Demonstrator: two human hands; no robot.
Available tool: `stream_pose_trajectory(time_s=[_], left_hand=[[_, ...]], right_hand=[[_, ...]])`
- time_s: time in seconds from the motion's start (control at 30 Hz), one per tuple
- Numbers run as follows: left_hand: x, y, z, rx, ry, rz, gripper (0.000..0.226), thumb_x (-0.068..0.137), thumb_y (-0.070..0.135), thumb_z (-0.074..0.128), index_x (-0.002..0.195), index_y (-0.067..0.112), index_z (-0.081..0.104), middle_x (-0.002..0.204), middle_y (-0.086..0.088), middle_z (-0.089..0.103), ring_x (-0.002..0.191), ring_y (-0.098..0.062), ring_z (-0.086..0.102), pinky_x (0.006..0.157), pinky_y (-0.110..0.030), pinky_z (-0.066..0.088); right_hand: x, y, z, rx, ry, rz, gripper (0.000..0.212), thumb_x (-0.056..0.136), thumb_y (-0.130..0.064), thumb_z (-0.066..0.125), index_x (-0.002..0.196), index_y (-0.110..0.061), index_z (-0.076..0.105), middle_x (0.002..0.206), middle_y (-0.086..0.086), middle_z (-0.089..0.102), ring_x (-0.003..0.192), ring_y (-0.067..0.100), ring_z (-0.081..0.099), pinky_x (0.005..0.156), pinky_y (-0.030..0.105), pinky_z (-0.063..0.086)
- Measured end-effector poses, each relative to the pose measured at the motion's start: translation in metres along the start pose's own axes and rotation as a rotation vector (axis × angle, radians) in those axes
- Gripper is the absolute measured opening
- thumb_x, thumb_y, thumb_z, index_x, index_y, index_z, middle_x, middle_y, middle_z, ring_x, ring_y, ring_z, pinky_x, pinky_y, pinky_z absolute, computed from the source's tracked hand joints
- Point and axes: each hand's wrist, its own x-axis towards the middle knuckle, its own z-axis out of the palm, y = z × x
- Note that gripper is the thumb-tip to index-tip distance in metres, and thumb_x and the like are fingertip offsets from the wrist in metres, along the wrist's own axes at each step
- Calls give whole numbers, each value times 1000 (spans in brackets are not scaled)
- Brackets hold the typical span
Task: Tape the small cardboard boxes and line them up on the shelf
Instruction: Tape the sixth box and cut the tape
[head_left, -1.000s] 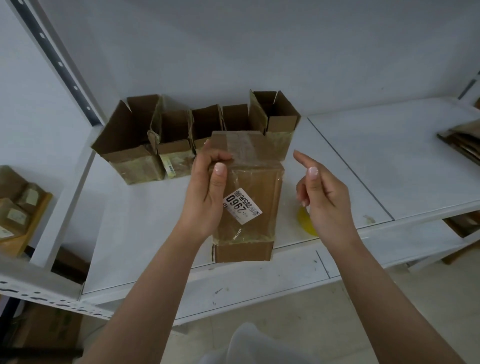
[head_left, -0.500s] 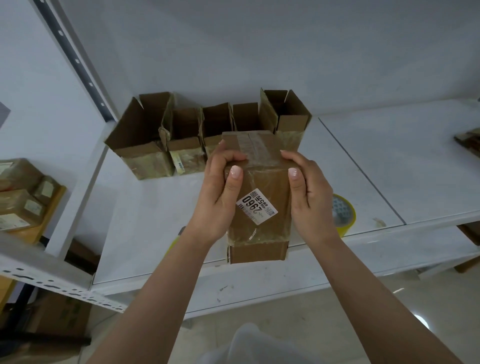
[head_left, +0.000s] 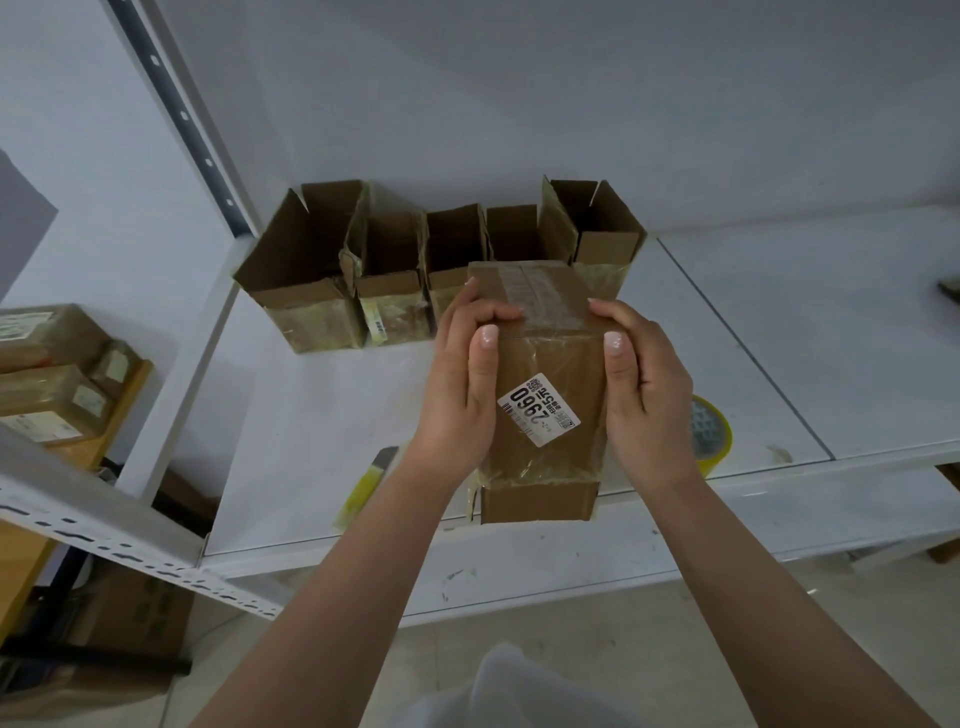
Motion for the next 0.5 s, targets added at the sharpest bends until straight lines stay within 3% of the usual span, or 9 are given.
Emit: stream_pose_trajectory(time_s=[0.13,0.3,0.5], left_hand=[[2,5,-1,36,18,-32,27,102,34,29,111,35,54,145,6,43,137,-18,42,106,-47,43],[-7,3,-11,-19,-62,45,38,98,53,35,120,30,57,151,-5,39,142,-11,34,108,-35,43],[-13,-3,-18,-76,-69,34,26,97,31,54,121,24,61,149,2,42,140,-15,39,101,-47,49]], right_hand=[[0,-1,0,-6,-2,-5,48,101,-41,31,127,-12,59,111,-6,58,101,2,55,86,10,44],[-8,-1,-2,99,-42,-50,57,99,-57,28,126,-16,56,115,-8,58,106,3,57,89,24,48],[-10,5,-1,30,-30,-126,45,102,-43,34,122,-14,62,96,7,62,87,6,57,77,13,44]])
